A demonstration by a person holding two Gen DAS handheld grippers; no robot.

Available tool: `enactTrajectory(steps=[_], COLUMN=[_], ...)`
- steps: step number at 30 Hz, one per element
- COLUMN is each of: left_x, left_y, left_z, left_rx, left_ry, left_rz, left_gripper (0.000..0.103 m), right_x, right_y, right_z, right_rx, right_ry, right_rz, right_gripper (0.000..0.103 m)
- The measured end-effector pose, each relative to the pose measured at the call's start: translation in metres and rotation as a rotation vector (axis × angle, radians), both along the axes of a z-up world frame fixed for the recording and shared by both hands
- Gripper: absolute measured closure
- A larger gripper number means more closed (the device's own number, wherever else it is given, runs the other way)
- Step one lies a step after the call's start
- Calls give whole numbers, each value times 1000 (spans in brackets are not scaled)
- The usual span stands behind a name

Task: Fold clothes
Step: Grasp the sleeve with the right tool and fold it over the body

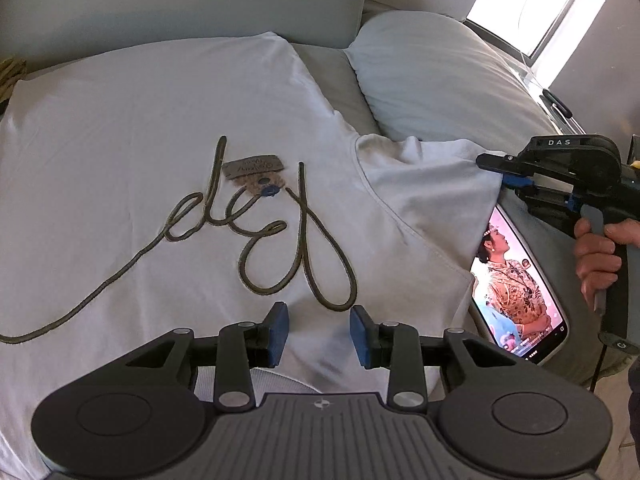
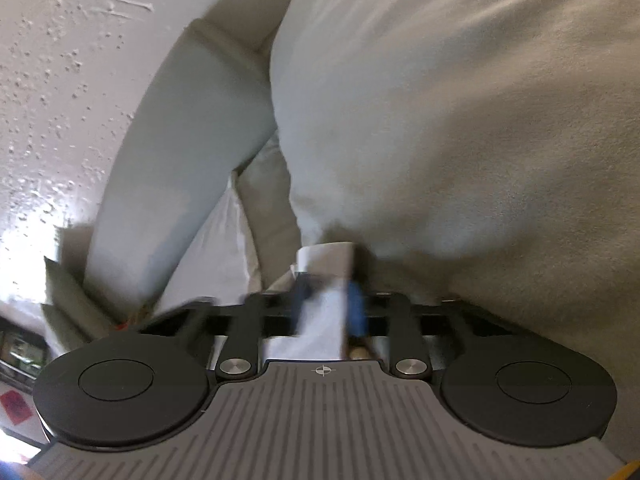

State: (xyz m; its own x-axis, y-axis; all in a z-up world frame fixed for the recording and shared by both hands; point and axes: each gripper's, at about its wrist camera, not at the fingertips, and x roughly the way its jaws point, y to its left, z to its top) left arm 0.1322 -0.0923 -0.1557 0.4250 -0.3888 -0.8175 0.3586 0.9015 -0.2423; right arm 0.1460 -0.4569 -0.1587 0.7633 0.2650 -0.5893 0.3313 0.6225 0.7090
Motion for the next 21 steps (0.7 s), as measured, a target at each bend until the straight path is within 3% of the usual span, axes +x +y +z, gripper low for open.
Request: enactTrajectory(steps=[4,8,13,17,21], left_x=[0,0,-13,-21,-23], left_y=[-2,-1,22,58,92], left_z=[0,2,22,36,38], left_rx=[15,13,-47,-103,-135], left_ry=[-1,2,-28,-51,-45], left_rz=[-11,-13,38,153,269], left_gripper=[71,71,70,70,70], right_x=[-4,-2,0,-1,-14], right_y=[3,22,59,113,186], right_z=[11,34,70,96,86], right_rx=[-46,-182,-350,-500,-725], right_ry=[-19,-36,-101,-192,-213], right_rz=[-38,-25,21,154,386], right_gripper=[98,100,100,100,100])
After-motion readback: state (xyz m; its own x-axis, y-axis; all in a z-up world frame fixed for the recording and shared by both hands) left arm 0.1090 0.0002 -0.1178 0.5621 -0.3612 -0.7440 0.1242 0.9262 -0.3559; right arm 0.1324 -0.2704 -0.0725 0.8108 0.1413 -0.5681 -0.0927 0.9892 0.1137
